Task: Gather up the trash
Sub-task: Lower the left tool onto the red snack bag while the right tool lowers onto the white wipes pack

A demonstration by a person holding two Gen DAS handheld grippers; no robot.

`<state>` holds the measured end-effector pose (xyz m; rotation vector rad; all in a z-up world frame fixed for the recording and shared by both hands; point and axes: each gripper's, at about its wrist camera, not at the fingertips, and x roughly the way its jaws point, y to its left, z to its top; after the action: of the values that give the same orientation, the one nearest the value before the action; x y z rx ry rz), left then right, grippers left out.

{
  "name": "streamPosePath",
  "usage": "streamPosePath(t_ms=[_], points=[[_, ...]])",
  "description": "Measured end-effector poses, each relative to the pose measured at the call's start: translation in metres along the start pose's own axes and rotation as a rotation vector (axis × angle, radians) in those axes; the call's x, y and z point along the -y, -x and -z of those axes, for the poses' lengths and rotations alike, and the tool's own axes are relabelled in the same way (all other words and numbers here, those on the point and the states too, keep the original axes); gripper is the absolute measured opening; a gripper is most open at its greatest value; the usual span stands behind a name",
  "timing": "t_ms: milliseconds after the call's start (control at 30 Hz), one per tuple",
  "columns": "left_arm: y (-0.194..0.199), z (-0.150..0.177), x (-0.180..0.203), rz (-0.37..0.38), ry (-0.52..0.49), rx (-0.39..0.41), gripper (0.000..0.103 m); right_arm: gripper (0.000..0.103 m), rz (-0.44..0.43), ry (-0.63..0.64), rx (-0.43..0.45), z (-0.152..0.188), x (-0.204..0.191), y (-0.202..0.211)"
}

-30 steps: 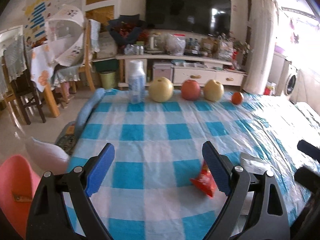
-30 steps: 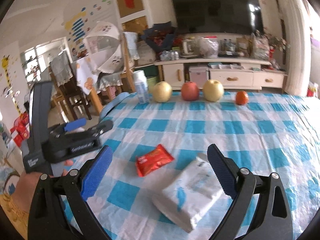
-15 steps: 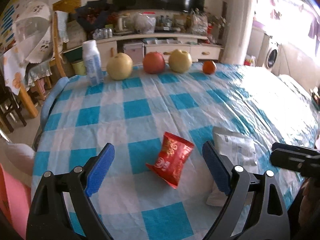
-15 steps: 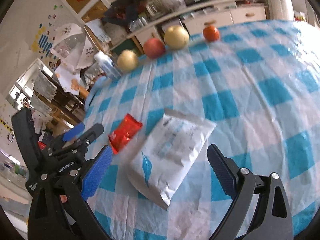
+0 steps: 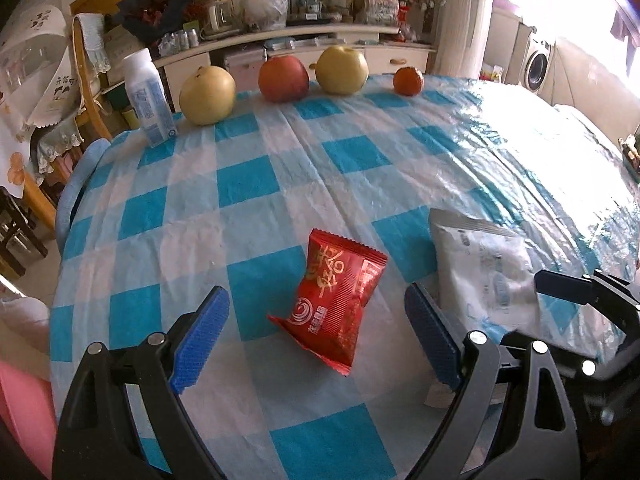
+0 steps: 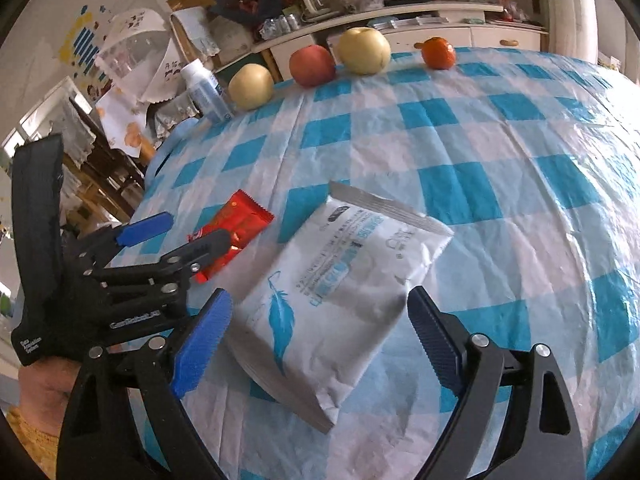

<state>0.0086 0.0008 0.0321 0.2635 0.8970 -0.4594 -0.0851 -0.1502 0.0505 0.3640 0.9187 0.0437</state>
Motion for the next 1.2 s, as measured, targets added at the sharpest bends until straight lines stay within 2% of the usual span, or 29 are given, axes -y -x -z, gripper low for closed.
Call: streamPosePath(t_ms=[233,567,833,1200], points=[[-0.014,-0.005,-0.005,-0.041,0.014,-0.039,0.090,0.089,0.072,0.068,0.000,-0.002,-0.007,-0.015],[-0.026,-0.009,-0.012,-0.077,0.047,-0.066,0.090,0.094,0.116,0.121,0.006,-0.006,-0.010,-0.028],[-0.035,-0.010,-0.013,-0.113,0.061,-0.091,0.090,0.096,0.109,0.165,-0.016,-0.012,-0.013,-0.034],[-0.038,-0.012,-0.019,-0.119,0.112,-0.083,0.090,0.098,0.094,0.224,-0.056,-0.018,-0.018,-0.043]])
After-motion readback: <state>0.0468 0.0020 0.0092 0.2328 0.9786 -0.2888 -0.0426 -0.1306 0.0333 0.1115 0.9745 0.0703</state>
